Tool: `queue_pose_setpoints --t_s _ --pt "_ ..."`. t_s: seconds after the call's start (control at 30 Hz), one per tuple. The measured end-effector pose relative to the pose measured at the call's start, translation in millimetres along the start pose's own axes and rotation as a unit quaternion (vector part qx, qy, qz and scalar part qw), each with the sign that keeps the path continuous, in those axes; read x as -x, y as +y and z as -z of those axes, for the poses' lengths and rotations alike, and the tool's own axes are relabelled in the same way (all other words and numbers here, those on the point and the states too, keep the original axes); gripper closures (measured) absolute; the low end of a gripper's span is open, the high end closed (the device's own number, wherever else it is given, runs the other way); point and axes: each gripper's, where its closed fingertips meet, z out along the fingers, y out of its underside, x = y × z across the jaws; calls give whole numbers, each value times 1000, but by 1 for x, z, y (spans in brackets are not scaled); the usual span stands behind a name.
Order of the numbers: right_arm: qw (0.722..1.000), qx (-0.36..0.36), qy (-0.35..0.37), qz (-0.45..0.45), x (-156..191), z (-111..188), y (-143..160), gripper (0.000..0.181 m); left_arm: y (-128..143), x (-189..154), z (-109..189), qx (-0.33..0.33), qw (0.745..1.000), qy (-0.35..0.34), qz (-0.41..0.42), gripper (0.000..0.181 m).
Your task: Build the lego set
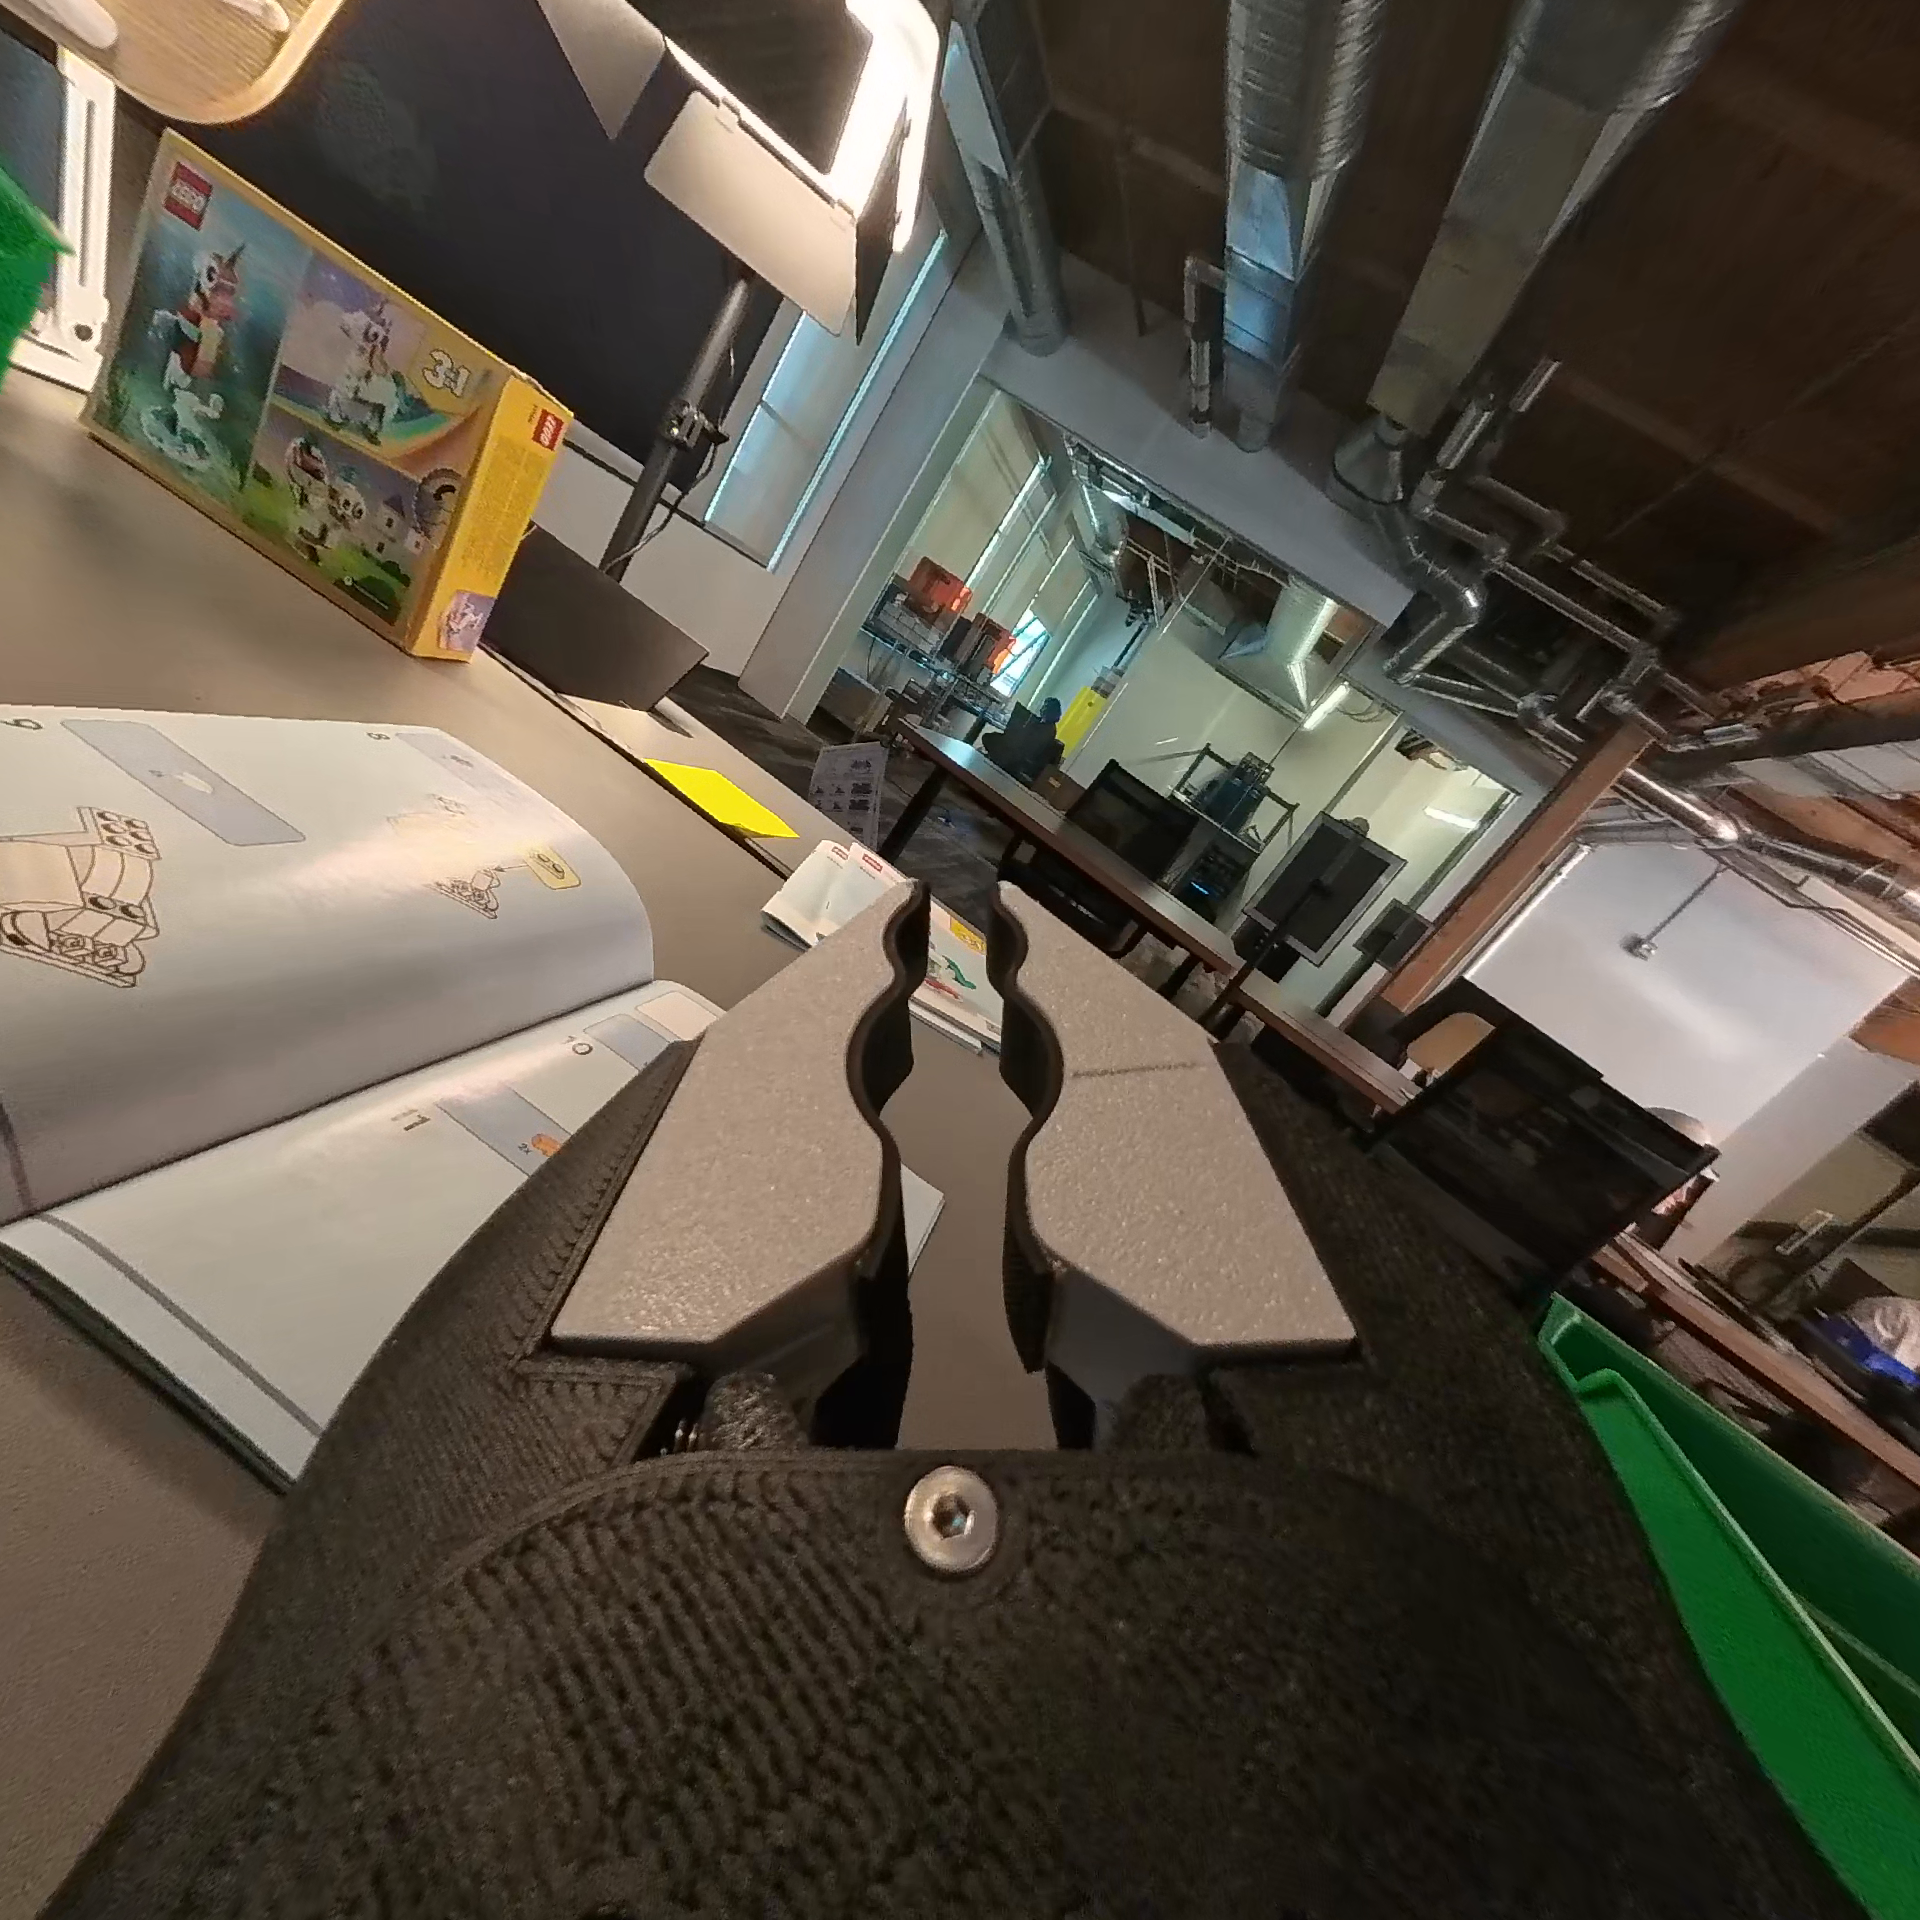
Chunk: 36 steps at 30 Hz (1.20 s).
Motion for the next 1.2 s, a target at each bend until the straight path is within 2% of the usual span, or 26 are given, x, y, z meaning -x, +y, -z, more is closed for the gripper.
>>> queue_pose_setpoints --t_s 0.03,0.2,0.3,0.4,0.53,0.77,0.97,1.2 --pt "1000 0 0 0 0 0 0 173 -2 -8 -3 1 1000 9 -6 159" --pt "1000 1 1 0 0 0 0 173 -15 -45 -17 -1 996 84 -9 148" --pt "1000 0 1 -2 -1 0 0 173 -32 -50 -13 -36 992 120 21 143" --pt "1000 -2 -1 -5 0 1 -1 173 -48 -33 -1 -76 990 109 50 140" --pt "1000 -2 -1 -6 0 0 -1 173 -54 14 19 -109 992 22 59 132" --pt "1000 4 6 -5 -3 1 2 173 -40 70 36 -84 992 -57 73 132" --pt "1000 13 15 -4 -6 0 5 173 -38 86 36 -81 991 -74 76 131" --pt "999 30 31 -5 -13 -1 13 173 -38 85 24 -98 988 -42 109 129"
